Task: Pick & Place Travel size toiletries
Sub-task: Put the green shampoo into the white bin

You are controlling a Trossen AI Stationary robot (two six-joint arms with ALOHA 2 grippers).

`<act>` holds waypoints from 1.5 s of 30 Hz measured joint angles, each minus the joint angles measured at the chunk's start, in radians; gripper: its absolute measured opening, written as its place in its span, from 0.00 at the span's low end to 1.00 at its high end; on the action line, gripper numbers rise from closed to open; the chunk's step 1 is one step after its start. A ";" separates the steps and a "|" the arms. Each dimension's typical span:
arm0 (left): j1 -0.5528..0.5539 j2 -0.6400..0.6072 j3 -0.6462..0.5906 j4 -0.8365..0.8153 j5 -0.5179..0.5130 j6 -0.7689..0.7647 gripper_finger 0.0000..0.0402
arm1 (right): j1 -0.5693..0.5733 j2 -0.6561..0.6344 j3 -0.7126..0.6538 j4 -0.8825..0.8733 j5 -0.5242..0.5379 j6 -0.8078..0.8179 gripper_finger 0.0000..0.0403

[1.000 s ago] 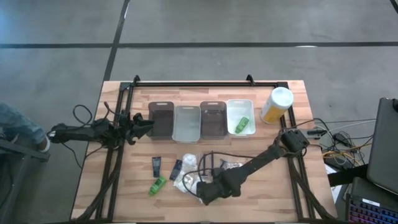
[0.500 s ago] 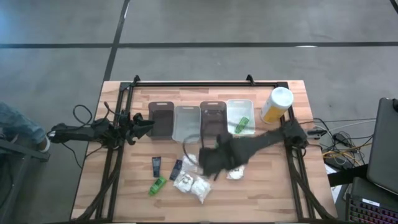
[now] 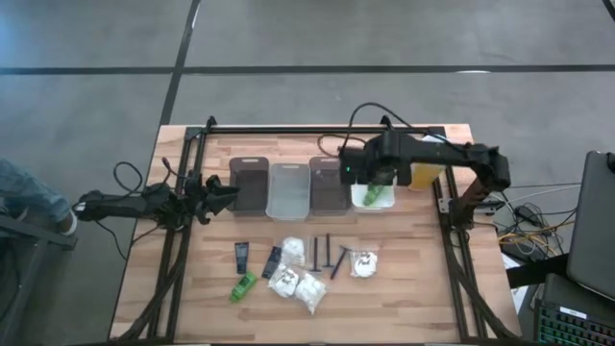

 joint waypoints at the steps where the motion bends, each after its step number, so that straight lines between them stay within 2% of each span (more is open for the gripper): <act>1: 0.000 0.000 0.000 -0.001 0.000 0.000 0.47 | -0.023 -0.009 -0.039 0.037 -0.016 -0.024 0.35; 7: 0.000 0.000 0.000 -0.001 0.000 0.000 0.47 | -0.111 -0.016 -0.228 0.235 -0.111 -0.147 0.35; 11: 0.000 0.000 0.000 -0.001 0.000 0.000 0.47 | -0.130 -0.009 -0.313 0.264 -0.129 -0.169 0.36; 21: 0.000 0.000 0.000 0.001 0.000 0.000 0.47 | -0.133 -0.009 -0.388 0.356 -0.129 -0.209 0.46; 30: 0.000 0.000 0.000 0.002 0.000 0.000 0.47 | -0.136 -0.009 -0.386 0.366 -0.119 -0.228 0.63; 45: 0.000 0.000 0.000 -0.001 0.000 0.000 0.47 | -0.009 -0.009 -0.184 0.383 -0.099 -0.242 0.85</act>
